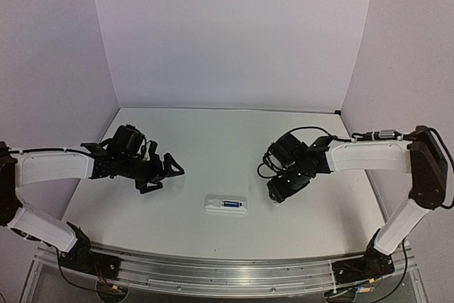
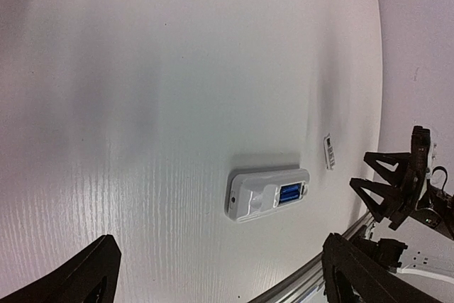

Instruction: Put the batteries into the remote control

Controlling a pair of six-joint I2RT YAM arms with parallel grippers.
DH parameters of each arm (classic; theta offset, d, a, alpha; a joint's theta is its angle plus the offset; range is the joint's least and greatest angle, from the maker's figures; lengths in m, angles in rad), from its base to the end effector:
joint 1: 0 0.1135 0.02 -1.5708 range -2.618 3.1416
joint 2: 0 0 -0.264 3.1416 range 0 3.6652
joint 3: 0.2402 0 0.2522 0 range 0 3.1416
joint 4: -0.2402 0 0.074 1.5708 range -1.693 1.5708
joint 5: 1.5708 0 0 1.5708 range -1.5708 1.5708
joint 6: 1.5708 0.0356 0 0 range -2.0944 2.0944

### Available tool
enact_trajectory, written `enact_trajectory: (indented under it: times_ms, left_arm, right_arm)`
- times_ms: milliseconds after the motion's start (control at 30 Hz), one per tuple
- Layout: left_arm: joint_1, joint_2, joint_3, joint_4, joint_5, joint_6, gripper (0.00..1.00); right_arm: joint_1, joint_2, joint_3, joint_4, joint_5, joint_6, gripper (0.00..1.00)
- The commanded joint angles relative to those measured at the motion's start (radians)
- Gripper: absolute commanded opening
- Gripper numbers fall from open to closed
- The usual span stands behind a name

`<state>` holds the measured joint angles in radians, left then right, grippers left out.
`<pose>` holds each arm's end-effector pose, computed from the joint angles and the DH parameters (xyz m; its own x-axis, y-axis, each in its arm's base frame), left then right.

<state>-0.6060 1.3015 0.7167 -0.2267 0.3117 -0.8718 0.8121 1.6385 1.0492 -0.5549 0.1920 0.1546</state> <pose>0.2086 -0.1579 0.2045 -0.9314 -0.2410 -0.2727 0.0041 0.7423 -0.6701 0.2250 0.2275 0.1914 -0.7202 -0.5400 -0.4356 -0.5538 0.8256 -0.1079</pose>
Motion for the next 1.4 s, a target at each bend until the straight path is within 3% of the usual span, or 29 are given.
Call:
enact_trajectory:
  times_ms: [0, 533, 1000, 1133, 1367]
  left_arm:
    - [-0.012, 0.072, 0.08, 0.007, 0.066, 0.066, 1.0]
    - [-0.091, 0.196, 0.143, -0.036, 0.086, 0.093, 0.99]
    - [-0.129, 0.256, 0.185, -0.06, 0.097, 0.102, 0.99]
    - [-0.152, 0.304, 0.222, -0.096, 0.105, 0.125, 0.94]
    - [-0.185, 0.371, 0.276, -0.118, 0.108, 0.139, 0.86]
  right_arm:
    - [-0.016, 0.063, 0.029, -0.02, 0.023, 0.059, 0.55]
    - [-0.028, 0.248, 0.113, -0.037, -0.037, 0.0, 0.36]
    - [-0.028, 0.188, 0.052, -0.068, -0.01, -0.011, 0.05]
    - [-0.028, 0.141, 0.073, -0.069, -0.034, -0.151, 0.02]
    - [-0.023, 0.083, 0.113, -0.068, -0.214, -0.452, 0.0]
